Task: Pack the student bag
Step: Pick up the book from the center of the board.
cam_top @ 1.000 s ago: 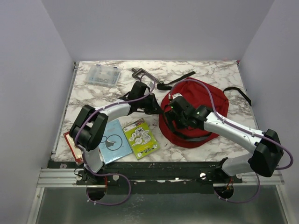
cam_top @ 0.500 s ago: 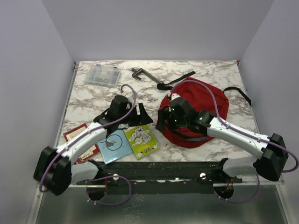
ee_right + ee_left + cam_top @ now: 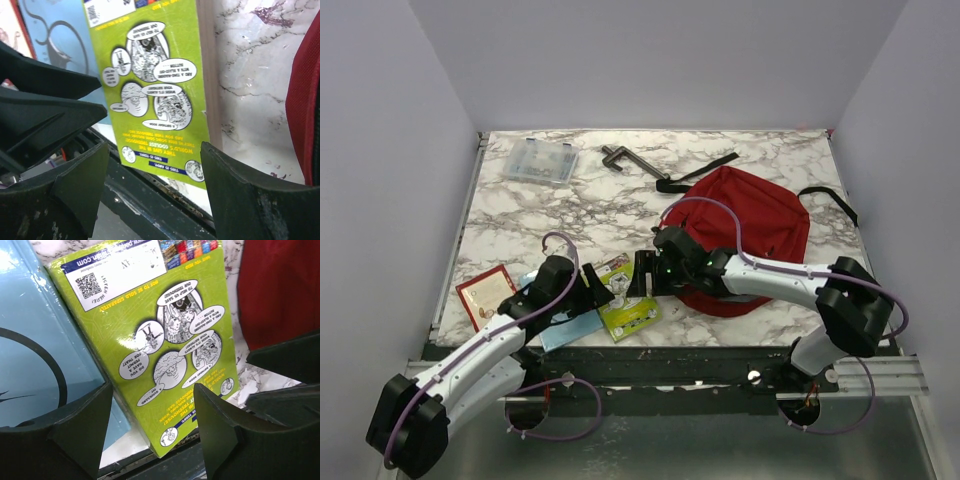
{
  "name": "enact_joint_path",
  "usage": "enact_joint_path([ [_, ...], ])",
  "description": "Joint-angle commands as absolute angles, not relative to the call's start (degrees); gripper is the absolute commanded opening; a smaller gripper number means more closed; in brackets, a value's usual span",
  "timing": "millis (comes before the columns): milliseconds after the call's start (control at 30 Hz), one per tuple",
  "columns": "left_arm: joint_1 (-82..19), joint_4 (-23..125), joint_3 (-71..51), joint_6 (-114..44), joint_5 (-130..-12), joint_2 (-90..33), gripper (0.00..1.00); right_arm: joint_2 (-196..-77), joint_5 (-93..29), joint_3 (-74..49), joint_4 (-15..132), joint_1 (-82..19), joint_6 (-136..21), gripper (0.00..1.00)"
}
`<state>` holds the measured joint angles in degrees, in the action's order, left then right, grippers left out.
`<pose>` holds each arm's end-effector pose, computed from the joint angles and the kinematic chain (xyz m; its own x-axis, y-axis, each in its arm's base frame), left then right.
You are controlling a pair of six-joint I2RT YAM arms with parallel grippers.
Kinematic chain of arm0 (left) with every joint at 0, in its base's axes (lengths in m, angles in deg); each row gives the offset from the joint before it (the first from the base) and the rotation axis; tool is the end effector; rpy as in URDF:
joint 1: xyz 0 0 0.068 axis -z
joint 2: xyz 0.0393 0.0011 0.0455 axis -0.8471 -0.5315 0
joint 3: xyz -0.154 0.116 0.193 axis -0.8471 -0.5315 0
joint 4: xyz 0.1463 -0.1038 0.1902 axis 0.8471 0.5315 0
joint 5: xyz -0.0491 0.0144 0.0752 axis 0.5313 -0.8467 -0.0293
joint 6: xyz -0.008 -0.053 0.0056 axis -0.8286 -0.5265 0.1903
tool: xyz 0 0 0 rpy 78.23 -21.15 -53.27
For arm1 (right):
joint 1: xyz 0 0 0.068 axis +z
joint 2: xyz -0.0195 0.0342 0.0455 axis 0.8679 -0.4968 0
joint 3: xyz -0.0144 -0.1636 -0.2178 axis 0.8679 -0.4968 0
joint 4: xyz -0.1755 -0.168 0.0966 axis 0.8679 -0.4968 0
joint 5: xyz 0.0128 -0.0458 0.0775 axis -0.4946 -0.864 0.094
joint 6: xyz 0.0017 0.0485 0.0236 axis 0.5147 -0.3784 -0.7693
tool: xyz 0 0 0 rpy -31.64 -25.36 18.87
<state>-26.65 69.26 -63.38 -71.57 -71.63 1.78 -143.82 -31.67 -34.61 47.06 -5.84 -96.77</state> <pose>0.1349 -0.0873 0.1716 -0.8291 -0.3630 -0.4253 -0.0354 0.7931 -0.6080 0.1837 0.2648 0.2075 -0.9138 -0.0473 -0.4034 -0.2883 0.7751 0.5622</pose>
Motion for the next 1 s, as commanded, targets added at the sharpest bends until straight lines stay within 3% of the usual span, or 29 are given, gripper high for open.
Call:
enact_joint_path([
  [0,-26.7,68.6,-63.9,-72.8,-72.2,-0.5,0.68,-147.3,-32.7,-36.6,49.5,-5.7,-98.8,0.77],
  [400,-26.7,64.3,-64.9,-72.0,-68.9,-4.7,0.67,-147.6,-34.5,-38.0,48.3,-5.7,-99.4,0.74],
  [533,-26.7,63.2,-65.0,-72.3,-67.9,-5.6,0.66,-147.3,-29.0,-39.1,52.2,-5.7,-101.1,0.62],
  [967,-26.6,63.1,-65.4,-72.5,-67.7,-4.5,0.66,-136.2,-24.6,-48.6,67.7,-5.7,-114.1,0.43],
])
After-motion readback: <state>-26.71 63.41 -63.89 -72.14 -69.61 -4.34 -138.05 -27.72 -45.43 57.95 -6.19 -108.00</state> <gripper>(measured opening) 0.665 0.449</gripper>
